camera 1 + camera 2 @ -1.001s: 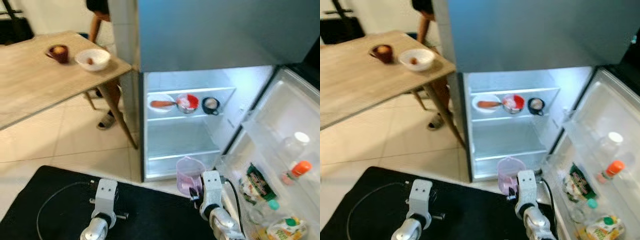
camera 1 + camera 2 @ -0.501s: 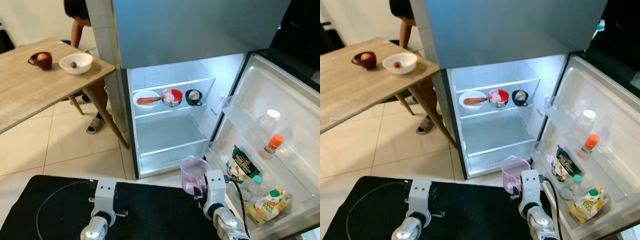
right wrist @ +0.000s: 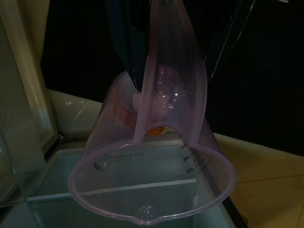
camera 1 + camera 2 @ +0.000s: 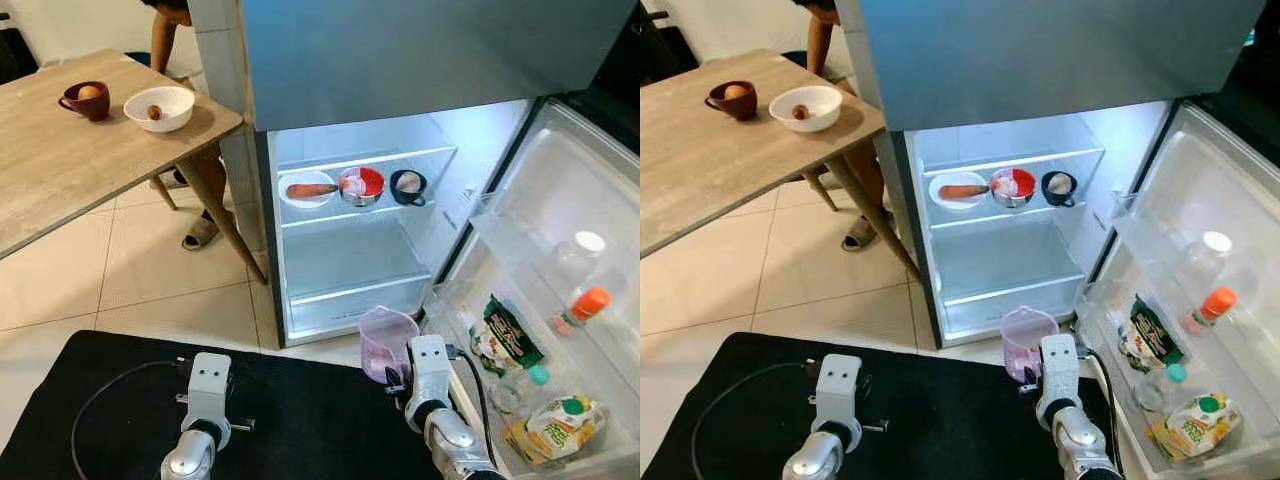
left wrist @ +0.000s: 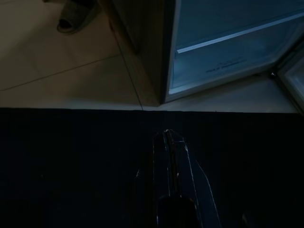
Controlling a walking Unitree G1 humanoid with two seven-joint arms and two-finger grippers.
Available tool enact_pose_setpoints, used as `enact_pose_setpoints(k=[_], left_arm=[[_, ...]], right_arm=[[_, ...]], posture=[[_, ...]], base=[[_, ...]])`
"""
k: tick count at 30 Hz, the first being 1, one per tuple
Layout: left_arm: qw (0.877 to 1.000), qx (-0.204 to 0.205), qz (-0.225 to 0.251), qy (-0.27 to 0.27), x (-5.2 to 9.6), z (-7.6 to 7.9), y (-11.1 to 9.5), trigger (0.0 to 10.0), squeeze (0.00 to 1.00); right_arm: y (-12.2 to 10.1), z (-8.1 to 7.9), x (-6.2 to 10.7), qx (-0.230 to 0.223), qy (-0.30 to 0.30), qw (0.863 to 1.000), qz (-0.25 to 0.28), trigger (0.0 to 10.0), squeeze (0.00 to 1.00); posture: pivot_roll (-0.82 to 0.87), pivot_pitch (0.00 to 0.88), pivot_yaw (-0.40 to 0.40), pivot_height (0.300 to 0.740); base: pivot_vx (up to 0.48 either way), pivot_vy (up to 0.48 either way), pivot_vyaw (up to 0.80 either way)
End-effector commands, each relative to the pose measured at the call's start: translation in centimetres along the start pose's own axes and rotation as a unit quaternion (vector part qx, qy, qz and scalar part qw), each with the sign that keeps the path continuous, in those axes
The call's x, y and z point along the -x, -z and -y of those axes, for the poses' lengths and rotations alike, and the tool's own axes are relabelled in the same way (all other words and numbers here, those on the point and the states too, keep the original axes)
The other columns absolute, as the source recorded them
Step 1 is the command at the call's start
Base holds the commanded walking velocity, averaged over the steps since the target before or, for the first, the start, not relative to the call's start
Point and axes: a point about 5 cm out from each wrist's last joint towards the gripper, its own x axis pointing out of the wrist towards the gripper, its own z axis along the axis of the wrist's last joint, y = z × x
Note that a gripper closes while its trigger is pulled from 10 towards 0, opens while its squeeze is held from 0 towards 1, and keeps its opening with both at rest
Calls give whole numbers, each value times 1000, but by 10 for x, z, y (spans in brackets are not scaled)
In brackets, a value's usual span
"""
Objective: Restocking fridge
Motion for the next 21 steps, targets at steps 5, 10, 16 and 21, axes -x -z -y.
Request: enact_pose_setpoints(k=[5, 10, 16, 21], left_arm=[[1000, 3, -10, -4, 2, -2, 4, 10000, 0], [1000, 4, -10, -3, 2, -1, 3, 10000, 0], [1000, 8, -8, -1, 1, -1, 2, 10000, 0], [1000, 8, -8, 0, 0, -1, 2, 10000, 0]], right_arm=[[5, -3, 1, -1, -3, 1000, -12, 10000, 0], [5, -3, 1, -1, -3, 1000, -12, 10000, 0], [4, -3, 1, -1, -3, 1000, -12, 10000, 0], [5, -3, 1, -1, -3, 1000, -13, 10000, 0]], posture=[[-87, 109, 1, 740], [-87, 108, 2, 740], [-88, 107, 3, 740], [-89, 107, 2, 740]], base=[[98, 0, 0], [272, 0, 0], [309, 0, 0], [322, 0, 0]])
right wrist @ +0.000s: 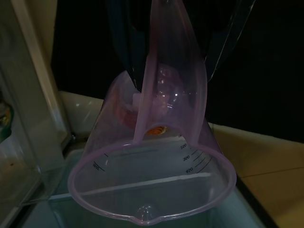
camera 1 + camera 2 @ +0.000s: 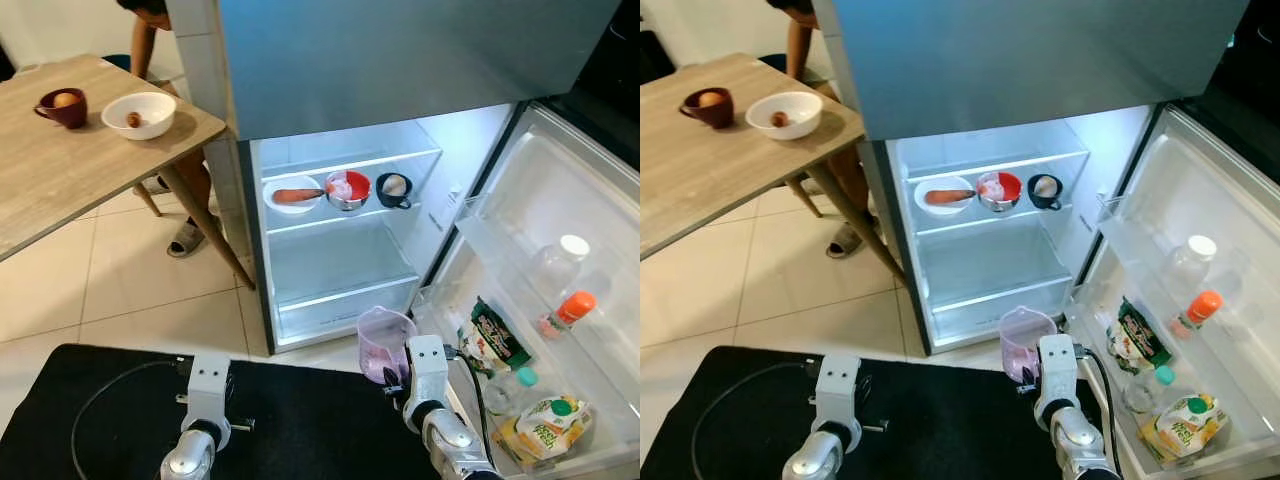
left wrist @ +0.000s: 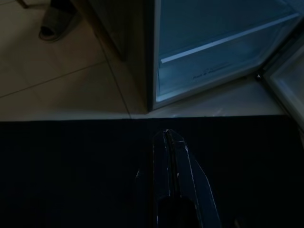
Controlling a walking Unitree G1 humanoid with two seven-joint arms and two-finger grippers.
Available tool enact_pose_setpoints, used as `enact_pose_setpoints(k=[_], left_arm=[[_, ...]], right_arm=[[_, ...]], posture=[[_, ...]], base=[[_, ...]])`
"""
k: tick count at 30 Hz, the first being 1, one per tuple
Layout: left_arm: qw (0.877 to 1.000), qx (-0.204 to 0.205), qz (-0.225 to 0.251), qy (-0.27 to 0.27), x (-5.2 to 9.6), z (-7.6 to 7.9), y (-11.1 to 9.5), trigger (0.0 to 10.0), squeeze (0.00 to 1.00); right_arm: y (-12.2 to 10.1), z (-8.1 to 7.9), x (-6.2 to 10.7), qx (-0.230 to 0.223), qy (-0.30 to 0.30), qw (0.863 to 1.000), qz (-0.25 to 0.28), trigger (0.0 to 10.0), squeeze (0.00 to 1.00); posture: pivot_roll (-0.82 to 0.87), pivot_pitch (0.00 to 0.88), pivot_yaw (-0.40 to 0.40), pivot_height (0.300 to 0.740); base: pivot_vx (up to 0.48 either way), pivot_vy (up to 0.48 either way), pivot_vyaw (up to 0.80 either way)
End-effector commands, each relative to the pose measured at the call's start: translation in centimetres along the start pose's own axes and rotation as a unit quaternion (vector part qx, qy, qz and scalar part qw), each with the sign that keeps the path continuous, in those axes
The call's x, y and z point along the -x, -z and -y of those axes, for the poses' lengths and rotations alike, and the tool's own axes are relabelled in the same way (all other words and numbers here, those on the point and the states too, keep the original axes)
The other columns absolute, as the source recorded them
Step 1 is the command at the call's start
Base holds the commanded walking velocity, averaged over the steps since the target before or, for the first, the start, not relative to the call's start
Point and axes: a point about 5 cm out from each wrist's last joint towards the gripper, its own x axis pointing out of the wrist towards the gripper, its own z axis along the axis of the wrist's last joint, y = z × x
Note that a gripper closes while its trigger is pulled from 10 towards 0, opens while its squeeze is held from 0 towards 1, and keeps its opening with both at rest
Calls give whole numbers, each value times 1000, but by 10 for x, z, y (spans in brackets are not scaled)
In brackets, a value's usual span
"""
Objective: Restocking fridge
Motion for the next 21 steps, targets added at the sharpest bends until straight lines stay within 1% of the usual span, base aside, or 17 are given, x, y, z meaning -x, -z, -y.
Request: enact_pose_setpoints(k=[1, 21], left_arm=[[1000, 5, -7, -3, 2, -1, 3, 10000, 0], [1000, 5, -8, 0, 2, 1, 4, 10000, 0]], right_arm=[[4, -2, 1, -1, -2, 1000, -11, 10000, 0], [4, -2, 1, 4, -4, 1000, -13, 10000, 0]], posture=[[-91, 105, 3, 740], [-89, 88, -1, 740]], base=[[322, 0, 0], [323, 0, 0]])
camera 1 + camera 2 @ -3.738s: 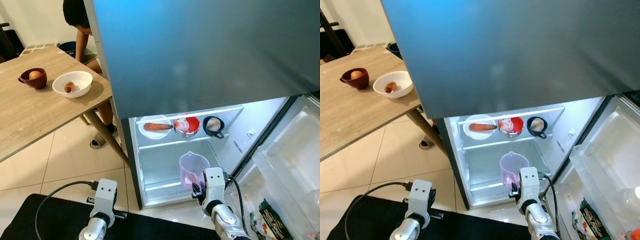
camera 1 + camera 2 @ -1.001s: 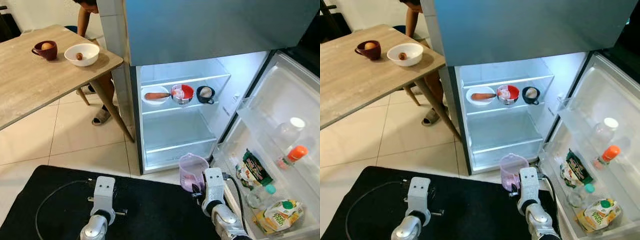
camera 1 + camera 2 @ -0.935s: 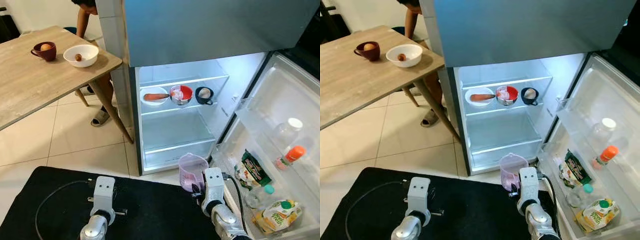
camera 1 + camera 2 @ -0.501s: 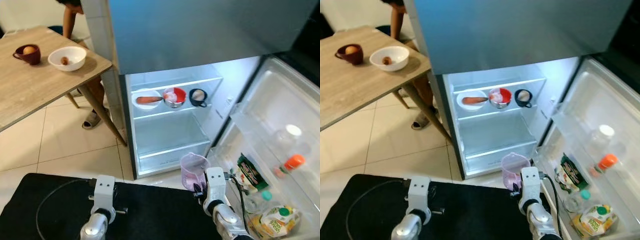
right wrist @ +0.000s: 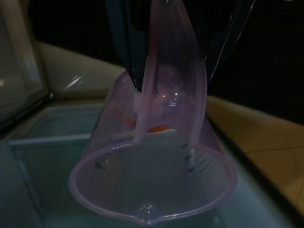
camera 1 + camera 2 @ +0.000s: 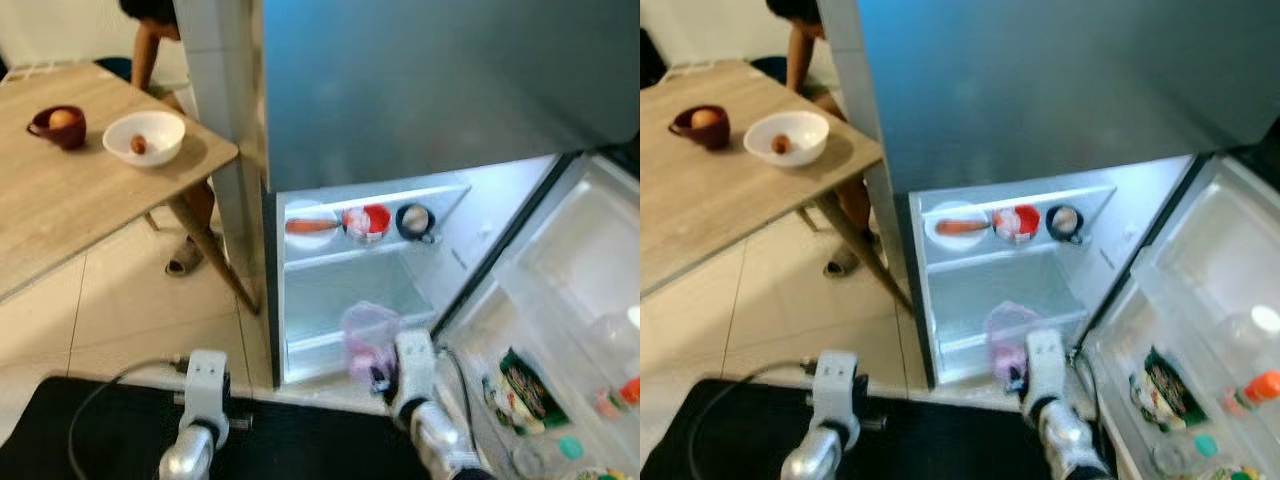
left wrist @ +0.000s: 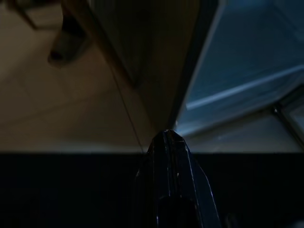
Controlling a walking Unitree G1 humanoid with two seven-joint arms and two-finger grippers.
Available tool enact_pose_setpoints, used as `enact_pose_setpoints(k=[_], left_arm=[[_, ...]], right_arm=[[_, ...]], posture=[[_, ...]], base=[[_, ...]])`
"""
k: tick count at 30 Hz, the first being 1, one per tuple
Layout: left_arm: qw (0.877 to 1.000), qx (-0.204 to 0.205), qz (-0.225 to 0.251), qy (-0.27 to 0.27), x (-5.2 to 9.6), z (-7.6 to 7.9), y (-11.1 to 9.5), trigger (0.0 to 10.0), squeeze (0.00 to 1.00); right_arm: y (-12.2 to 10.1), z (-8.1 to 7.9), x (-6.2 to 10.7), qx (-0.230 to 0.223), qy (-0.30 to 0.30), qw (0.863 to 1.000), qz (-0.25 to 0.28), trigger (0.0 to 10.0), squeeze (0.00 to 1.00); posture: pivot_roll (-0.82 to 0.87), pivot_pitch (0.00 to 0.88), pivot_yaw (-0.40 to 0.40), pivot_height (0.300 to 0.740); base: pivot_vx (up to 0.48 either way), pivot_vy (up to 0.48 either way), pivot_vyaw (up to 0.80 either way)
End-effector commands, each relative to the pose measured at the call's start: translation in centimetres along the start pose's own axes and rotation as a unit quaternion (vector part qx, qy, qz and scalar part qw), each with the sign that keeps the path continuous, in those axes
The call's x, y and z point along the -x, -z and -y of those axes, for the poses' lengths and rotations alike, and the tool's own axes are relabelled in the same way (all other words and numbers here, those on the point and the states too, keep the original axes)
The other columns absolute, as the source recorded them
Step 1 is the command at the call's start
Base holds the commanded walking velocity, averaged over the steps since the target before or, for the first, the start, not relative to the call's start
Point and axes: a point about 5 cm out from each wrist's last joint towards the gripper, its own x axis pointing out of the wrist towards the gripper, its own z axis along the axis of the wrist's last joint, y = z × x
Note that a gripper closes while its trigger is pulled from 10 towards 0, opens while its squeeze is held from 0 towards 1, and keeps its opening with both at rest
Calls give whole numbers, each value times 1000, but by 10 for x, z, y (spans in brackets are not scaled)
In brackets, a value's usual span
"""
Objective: Restocking fridge
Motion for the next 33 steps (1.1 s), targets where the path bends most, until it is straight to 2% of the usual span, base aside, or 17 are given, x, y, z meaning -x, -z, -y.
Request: enact_pose_setpoints(k=[1, 23, 26, 33], left_arm=[[1000, 0, -11, 1, 3, 0, 6, 10000, 0], [1000, -2, -10, 0, 4, 0, 6, 10000, 0], [1000, -17, -9, 0, 4, 1, 6, 10000, 0], [1000, -21, -3, -1, 4, 0, 5, 10000, 0]], right_arm=[[5, 3, 3, -3, 6, 1000, -9, 10000, 0], [9, 5, 5, 1, 10, 1000, -15, 10000, 0], [10, 6, 6, 0, 13, 1000, -17, 10000, 0], [12, 8, 7, 0, 15, 1000, -18, 10000, 0]], posture=[[-89, 86, -1, 740], [-88, 94, -1, 740], [-91, 97, 1, 740], [-94, 104, 1, 740]], base=[[319, 0, 0], [322, 0, 0], [0, 0, 0], [0, 0, 0]])
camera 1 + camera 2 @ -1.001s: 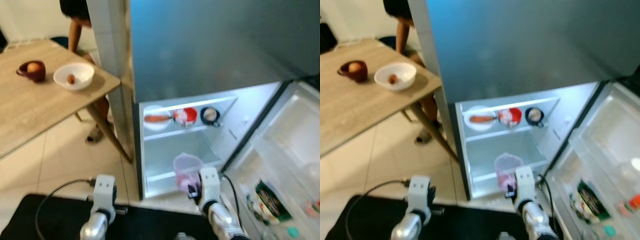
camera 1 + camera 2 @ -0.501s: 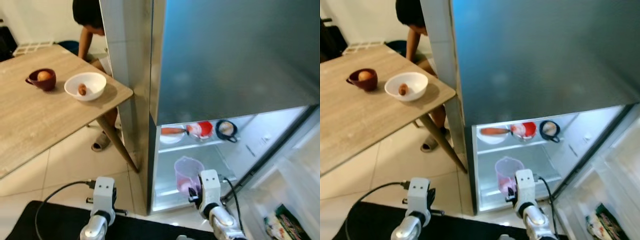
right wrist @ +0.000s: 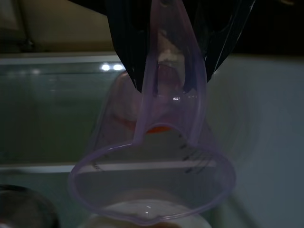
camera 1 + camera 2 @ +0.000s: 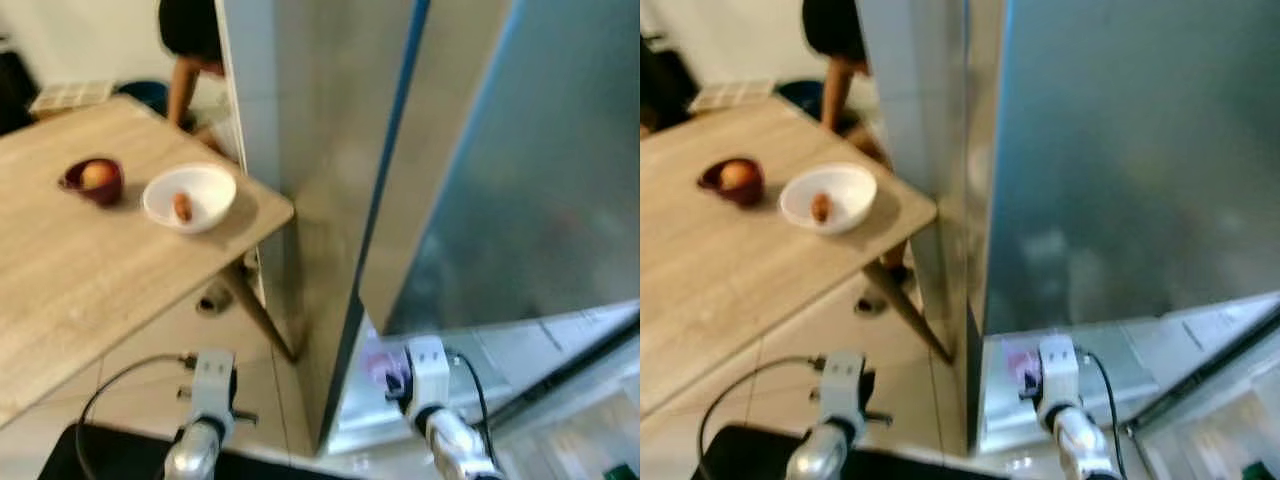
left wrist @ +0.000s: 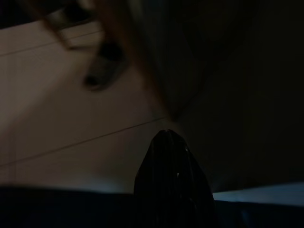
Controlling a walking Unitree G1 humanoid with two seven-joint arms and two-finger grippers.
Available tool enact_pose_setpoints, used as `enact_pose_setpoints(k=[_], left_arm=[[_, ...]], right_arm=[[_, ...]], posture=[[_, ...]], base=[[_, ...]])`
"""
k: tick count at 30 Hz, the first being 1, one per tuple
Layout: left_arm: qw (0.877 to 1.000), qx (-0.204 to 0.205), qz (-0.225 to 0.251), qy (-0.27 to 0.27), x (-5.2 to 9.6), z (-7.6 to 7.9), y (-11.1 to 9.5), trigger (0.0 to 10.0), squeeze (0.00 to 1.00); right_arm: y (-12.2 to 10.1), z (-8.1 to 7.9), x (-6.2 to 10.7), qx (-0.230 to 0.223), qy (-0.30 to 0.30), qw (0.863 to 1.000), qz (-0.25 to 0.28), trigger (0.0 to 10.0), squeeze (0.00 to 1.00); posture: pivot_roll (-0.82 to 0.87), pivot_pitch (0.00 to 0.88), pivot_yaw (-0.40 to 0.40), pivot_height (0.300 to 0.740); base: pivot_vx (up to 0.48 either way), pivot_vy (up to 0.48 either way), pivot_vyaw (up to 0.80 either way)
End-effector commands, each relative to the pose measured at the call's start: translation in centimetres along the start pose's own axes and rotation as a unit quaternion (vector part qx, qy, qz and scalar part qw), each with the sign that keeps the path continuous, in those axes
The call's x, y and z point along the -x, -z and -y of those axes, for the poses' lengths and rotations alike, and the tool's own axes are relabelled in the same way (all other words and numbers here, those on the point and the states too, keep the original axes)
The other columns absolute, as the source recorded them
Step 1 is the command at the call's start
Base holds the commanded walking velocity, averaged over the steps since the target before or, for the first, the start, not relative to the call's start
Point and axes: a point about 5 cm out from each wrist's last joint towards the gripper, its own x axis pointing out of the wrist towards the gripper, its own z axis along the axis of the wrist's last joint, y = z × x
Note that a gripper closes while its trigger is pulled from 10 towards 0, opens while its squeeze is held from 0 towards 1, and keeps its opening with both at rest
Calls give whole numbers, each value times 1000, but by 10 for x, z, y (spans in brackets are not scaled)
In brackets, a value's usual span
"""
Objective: Restocking fridge
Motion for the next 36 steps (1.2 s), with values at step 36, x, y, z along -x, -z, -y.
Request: enact_pose_setpoints(k=[36], left_arm=[[992, 41, -111, -33, 28, -6, 50, 10000, 0]], right_arm=[[47, 43, 34, -11, 96, 991, -94, 10000, 0]], posture=[[-112, 104, -17, 740]], base=[[0, 0, 0]])
